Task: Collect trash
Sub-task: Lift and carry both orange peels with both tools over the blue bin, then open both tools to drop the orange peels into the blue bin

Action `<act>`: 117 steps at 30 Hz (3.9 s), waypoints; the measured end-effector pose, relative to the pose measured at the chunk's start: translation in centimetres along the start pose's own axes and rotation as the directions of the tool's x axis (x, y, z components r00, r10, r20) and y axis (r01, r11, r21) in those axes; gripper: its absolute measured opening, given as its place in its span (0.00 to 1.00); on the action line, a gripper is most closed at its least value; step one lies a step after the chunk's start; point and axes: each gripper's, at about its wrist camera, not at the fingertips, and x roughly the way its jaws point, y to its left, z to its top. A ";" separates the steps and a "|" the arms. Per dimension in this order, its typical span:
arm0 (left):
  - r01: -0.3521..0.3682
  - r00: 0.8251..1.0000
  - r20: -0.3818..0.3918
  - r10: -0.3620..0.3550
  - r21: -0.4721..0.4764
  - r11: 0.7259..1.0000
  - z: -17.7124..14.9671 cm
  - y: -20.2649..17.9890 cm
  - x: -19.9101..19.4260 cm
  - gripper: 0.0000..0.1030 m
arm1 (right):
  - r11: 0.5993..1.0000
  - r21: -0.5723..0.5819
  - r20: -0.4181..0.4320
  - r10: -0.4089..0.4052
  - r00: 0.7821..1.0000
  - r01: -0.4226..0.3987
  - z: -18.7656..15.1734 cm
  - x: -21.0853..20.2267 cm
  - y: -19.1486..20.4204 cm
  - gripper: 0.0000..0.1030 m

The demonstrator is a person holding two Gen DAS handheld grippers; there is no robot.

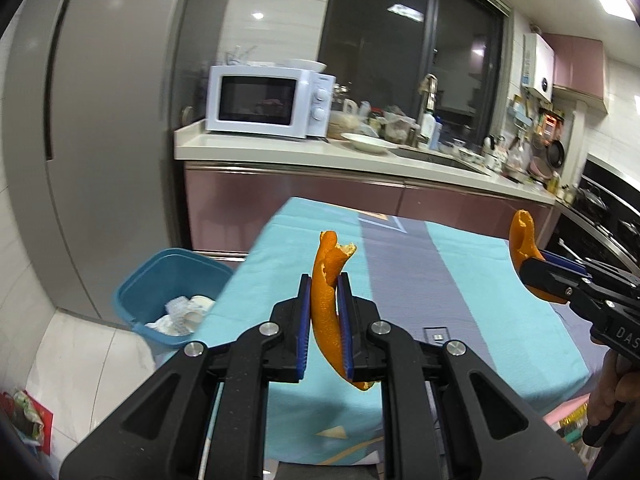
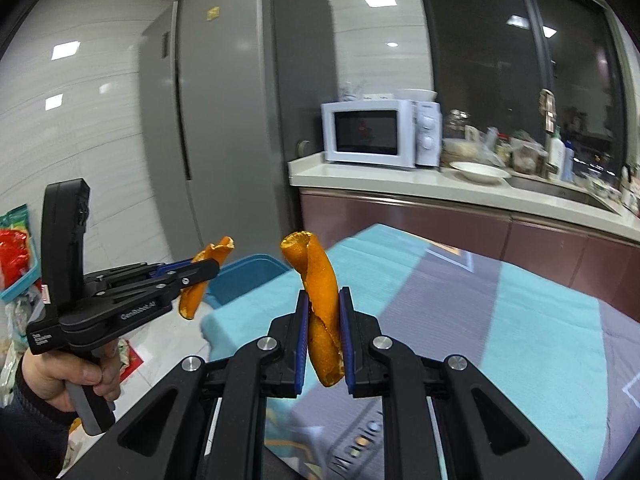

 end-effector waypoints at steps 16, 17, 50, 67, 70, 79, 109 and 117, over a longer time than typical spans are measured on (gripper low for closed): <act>-0.135 0.990 0.019 0.137 -0.094 0.986 -0.2 8.6 -3.8 0.13 | 0.985 -0.083 -0.028 0.146 0.989 -0.148 2.9 5.1 5.6 0.13; -0.141 0.989 0.017 0.144 -0.098 0.985 -0.1 8.9 -3.6 0.13 | 0.984 -0.085 -0.031 0.153 0.988 -0.155 3.0 5.4 5.8 0.13; -0.292 0.955 -0.105 0.278 -0.145 0.945 4.4 17.9 9.8 0.13 | 0.950 -0.086 -0.177 0.281 0.943 -0.299 7.3 21.3 8.4 0.13; -0.315 0.937 -0.213 0.276 -0.172 0.933 4.3 22.5 20.0 0.13 | 0.950 -0.075 -0.324 0.264 0.908 -0.303 6.4 32.0 8.7 0.13; -0.316 0.933 -0.241 0.269 -0.184 0.931 3.5 23.3 21.4 0.13 | 0.951 -0.074 -0.358 0.256 0.898 -0.300 6.0 33.8 8.9 0.13; -0.323 0.921 -0.291 0.260 -0.197 0.926 1.7 25.1 25.5 0.13 | 0.954 -0.069 -0.438 0.234 0.868 -0.292 4.7 38.5 9.3 0.13; -0.341 0.870 -0.433 0.237 -0.180 0.923 -2.5 26.6 32.5 0.15 | 0.949 -0.132 -0.634 0.142 0.760 -0.287 1.8 44.4 11.4 0.15; -0.340 0.870 -0.431 0.240 -0.170 0.925 -2.5 26.7 32.1 0.22 | 0.952 -0.138 -0.640 0.125 0.758 -0.274 1.7 44.5 11.5 0.19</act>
